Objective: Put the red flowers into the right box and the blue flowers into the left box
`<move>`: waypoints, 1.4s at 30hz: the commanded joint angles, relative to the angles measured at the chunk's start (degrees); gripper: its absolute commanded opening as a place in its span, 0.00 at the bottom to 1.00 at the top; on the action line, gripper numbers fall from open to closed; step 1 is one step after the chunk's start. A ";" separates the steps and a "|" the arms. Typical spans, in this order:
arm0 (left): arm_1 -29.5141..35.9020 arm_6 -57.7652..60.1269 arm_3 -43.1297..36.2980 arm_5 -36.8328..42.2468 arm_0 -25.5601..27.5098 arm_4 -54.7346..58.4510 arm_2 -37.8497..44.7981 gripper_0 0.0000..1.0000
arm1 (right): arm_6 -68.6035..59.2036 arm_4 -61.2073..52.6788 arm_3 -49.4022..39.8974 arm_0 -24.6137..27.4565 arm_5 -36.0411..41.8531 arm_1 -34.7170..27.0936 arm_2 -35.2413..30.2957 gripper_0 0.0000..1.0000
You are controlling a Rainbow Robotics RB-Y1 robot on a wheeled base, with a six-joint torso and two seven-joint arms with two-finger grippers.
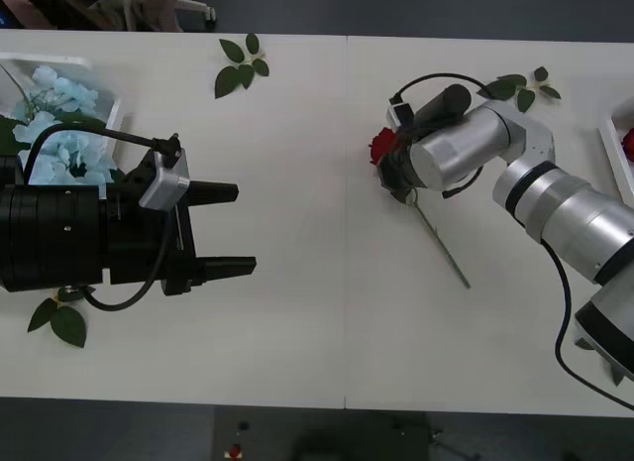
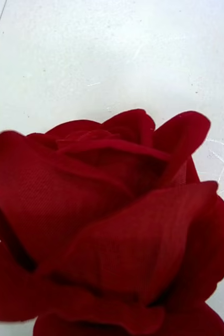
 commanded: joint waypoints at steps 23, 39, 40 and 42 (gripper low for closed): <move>0.71 -2.19 -1.65 -0.54 -1.26 0.30 0.67 0.87 | 23.66 -12.50 -1.17 -14.27 20.21 -41.33 -0.73 0.00; 0.71 -2.19 -1.65 -0.54 -1.26 0.30 0.67 0.87 | 26.29 -3.89 28.62 -11.02 -8.53 -32.36 -0.73 0.00; 0.71 -2.19 -1.65 -0.54 -1.26 0.30 0.67 0.87 | 26.20 -3.89 28.89 -10.67 -9.15 -32.28 -0.65 0.00; 0.71 -2.19 -1.65 -0.54 -1.26 0.30 0.67 0.87 | 25.85 -4.07 29.33 -9.53 -10.82 -31.92 -0.73 0.00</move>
